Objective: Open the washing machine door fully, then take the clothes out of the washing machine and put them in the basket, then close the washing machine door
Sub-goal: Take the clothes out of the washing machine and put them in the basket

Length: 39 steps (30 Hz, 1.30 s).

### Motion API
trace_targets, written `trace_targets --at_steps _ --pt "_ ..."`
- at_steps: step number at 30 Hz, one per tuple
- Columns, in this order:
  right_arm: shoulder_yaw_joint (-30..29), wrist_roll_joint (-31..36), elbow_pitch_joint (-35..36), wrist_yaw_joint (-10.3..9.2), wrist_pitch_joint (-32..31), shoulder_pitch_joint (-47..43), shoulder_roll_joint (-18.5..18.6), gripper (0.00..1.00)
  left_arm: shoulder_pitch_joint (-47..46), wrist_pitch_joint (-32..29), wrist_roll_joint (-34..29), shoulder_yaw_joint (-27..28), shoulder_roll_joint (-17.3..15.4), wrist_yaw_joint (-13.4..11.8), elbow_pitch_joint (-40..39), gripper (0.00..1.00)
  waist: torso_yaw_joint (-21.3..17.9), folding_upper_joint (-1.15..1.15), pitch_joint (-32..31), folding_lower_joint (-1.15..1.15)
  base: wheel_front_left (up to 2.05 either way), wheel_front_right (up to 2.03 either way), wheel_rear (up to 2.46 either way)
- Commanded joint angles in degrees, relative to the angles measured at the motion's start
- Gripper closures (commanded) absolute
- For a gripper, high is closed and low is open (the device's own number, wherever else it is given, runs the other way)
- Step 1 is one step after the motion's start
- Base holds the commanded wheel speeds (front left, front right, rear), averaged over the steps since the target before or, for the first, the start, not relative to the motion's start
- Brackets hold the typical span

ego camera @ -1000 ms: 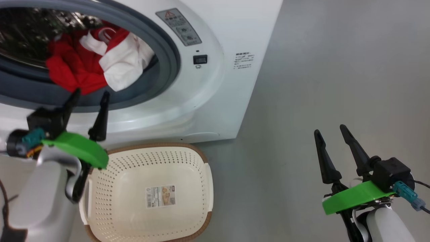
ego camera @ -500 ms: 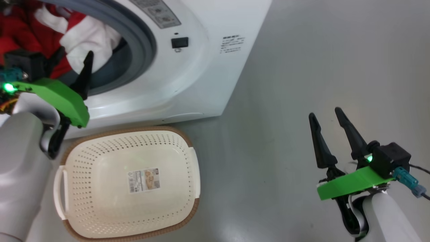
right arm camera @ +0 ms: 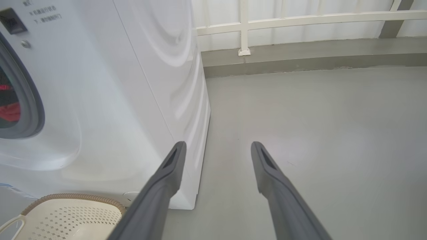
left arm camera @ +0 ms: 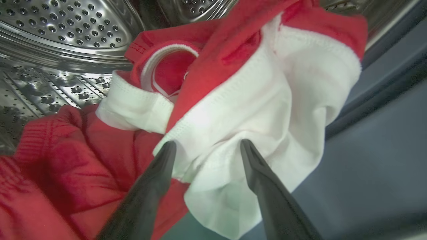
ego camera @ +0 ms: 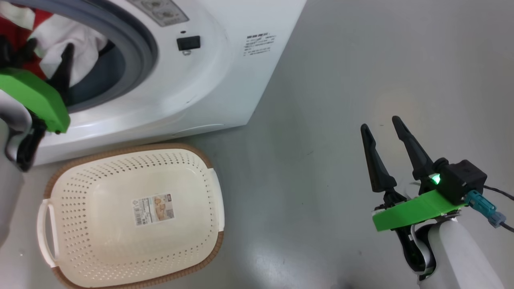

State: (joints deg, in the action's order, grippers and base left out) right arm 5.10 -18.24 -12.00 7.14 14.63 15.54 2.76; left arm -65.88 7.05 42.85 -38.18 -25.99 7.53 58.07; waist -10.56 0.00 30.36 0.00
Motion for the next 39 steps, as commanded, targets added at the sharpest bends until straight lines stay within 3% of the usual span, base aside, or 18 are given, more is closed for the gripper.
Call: trace_targets --at_steps 1,9,10,11,12,13,14,23,32,35,39 --pt "1.6 -0.7 1.6 0.35 0.4 0.3 0.1 0.00 -1.9 -0.2 0.9 0.7 -3.2 0.0 -0.1 0.00 -0.5 0.00 0.4 0.00 0.00 0.00 0.00" --pt "2.1 -1.1 1.8 0.35 0.4 0.5 0.1 0.00 -3.3 -0.1 4.7 -3.3 -4.5 0.0 1.8 0.00 -1.2 0.00 1.0 0.00 0.00 0.00 0.00" --pt "2.2 -1.2 1.9 0.35 0.4 0.4 0.1 0.00 -3.4 -0.1 5.0 -3.9 -4.6 0.0 1.9 0.15 -1.3 0.00 1.0 0.00 0.00 0.00 0.00" --pt "2.2 -1.2 1.9 0.35 0.4 0.4 0.1 0.00 -3.5 0.1 5.3 -4.5 -4.7 0.0 2.0 0.48 -1.3 0.00 1.0 0.00 0.00 0.00 0.00" --pt "2.2 -1.2 1.9 0.35 0.4 0.4 0.1 0.00 -3.6 0.3 5.8 -4.9 -4.7 0.0 2.2 0.65 -1.3 0.00 1.1 0.00 0.00 0.00 0.00" --pt "2.2 -1.2 2.0 0.35 0.4 0.4 0.1 0.00 -3.6 0.4 6.1 -5.3 -4.7 0.0 2.4 0.89 -1.3 0.00 1.0 0.00 0.00 0.00 0.00" --pt "2.2 -1.2 2.0 0.35 0.4 0.5 0.1 0.00 -3.6 0.5 6.5 -5.8 -4.7 0.0 2.5 1.00 -1.3 0.00 1.0 0.00 0.00 0.00 0.00" --pt "1.9 -0.8 1.9 0.35 0.4 0.4 0.1 0.00 -3.2 3.7 10.7 -8.6 -4.0 0.0 2.6 1.00 -0.7 0.00 -0.1 0.00 0.00 0.00 0.00" --pt "1.3 -0.4 1.3 0.35 0.4 -0.7 0.1 0.00 0.1 7.8 14.0 -7.6 -3.5 0.0 0.0 1.00 0.4 0.00 -3.3 0.00 0.00 0.00 0.00" --pt "1.0 -0.2 1.3 0.35 0.4 -1.1 0.1 0.00 1.3 7.9 11.7 -3.1 -4.1 0.0 -2.8 1.00 0.9 0.00 -4.4 0.00 0.00 0.00 0.00" --pt "0.5 0.2 1.3 0.35 0.4 -1.9 0.1 0.00 6.8 7.9 5.0 7.0 -3.2 -0.6 -8.6 1.00 1.8 0.00 -6.0 0.00 0.00 0.00 0.00"
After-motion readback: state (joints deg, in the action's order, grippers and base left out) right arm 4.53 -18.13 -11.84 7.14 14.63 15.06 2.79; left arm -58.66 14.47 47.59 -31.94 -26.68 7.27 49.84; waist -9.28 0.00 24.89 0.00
